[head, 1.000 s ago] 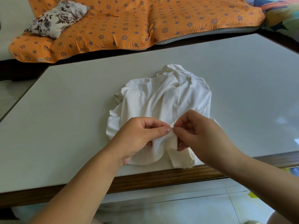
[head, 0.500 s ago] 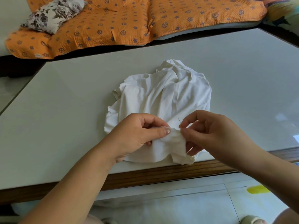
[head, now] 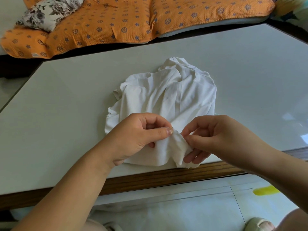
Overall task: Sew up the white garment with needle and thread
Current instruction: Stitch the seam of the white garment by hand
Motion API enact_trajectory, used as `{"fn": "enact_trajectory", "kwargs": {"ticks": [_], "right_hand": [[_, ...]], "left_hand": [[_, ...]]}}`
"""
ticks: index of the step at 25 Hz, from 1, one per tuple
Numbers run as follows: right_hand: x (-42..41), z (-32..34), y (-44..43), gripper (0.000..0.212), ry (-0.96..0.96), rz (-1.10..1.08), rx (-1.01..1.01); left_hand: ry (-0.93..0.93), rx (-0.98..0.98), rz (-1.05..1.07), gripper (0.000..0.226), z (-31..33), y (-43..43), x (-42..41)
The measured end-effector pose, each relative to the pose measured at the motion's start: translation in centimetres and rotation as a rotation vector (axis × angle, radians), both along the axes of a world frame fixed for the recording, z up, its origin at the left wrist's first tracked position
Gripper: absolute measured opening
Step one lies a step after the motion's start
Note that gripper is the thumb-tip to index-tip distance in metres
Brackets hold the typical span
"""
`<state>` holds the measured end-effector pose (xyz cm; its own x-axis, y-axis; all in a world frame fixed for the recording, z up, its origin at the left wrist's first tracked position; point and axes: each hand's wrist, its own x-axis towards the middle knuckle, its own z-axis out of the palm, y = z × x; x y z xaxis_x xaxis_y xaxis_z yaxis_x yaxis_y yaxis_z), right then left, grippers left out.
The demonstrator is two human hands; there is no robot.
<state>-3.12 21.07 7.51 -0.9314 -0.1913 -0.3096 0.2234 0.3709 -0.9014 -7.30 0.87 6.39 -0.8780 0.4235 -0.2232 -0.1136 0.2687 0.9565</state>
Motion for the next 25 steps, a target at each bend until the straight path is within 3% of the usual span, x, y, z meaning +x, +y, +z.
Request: {"fn": "enact_trajectory", "kwargs": {"ticks": [25], "right_hand": [[-0.08, -0.38, 0.43, 0.011, 0.048, 0.035, -0.169]], "left_hand": [[-0.204, 0.143, 0.014, 0.009, 0.26, -0.06, -0.06]]}}
